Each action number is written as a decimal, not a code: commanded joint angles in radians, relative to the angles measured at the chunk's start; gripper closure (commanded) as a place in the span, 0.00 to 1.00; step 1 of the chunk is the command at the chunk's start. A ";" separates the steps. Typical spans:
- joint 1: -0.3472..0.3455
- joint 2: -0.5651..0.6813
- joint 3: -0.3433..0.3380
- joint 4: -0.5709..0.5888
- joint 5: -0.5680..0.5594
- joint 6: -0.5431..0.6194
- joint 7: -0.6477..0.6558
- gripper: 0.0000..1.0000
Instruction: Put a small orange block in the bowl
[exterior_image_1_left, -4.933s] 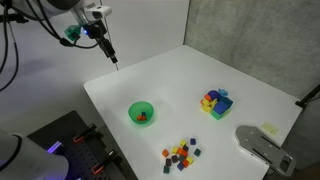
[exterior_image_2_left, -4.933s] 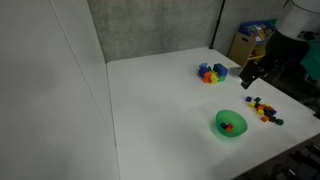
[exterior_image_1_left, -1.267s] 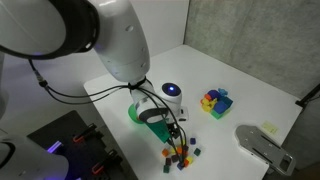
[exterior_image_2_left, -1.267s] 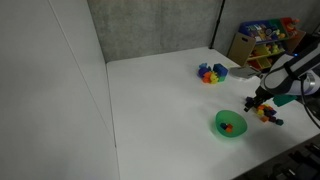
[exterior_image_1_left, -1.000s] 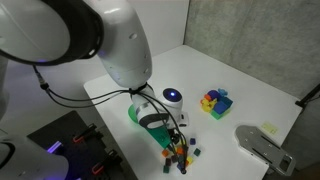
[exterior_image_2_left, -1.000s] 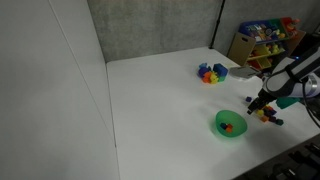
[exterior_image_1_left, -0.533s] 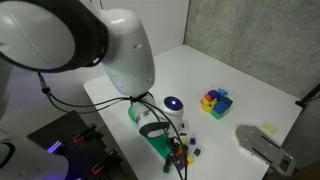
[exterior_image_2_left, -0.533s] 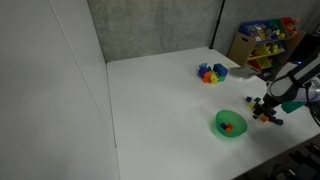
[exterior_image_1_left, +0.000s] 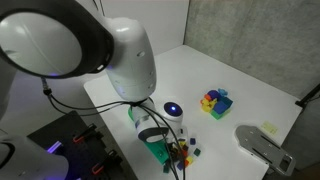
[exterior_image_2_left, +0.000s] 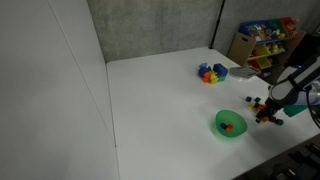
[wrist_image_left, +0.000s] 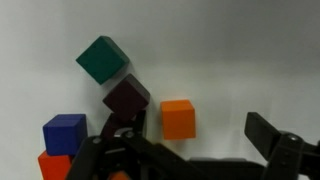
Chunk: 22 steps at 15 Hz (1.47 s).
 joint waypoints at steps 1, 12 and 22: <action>-0.022 -0.018 0.011 -0.016 -0.021 0.012 -0.012 0.25; 0.026 -0.147 0.035 -0.068 -0.006 0.005 0.020 0.91; 0.145 -0.365 0.193 -0.130 0.104 -0.019 0.122 0.91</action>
